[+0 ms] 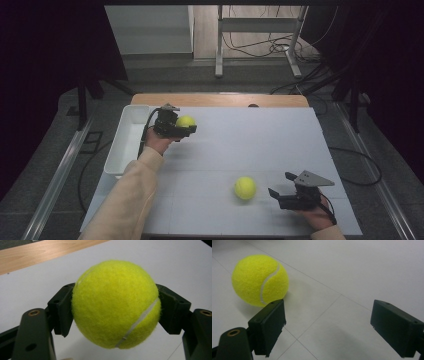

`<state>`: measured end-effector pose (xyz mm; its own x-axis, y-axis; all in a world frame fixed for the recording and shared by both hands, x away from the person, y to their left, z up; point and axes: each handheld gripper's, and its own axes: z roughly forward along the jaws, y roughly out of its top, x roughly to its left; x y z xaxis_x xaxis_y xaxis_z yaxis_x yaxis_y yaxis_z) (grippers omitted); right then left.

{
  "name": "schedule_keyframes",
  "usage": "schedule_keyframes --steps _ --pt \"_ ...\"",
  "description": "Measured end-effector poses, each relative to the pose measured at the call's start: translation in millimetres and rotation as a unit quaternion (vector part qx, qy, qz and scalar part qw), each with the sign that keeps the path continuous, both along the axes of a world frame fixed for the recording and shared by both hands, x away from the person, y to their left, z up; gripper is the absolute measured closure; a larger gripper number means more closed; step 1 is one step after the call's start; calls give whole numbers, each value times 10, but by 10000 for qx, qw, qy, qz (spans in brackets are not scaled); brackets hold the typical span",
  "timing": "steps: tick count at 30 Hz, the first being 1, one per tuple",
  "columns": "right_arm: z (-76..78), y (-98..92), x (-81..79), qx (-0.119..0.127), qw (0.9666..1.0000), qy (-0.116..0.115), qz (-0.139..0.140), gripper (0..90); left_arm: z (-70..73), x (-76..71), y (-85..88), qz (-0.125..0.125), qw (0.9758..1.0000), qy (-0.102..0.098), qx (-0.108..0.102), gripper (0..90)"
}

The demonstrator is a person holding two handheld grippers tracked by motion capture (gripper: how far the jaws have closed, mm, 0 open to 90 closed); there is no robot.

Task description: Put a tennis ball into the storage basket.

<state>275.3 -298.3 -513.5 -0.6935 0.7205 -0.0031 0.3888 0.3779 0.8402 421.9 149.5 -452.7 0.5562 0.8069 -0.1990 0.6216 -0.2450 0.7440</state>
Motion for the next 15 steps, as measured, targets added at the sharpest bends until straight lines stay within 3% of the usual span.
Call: schedule_keyframes --steps 15 --pt "-2 4 -1 -17 10000 1 -8 134 141 -129 75 -98 9998 -153 -88 263"
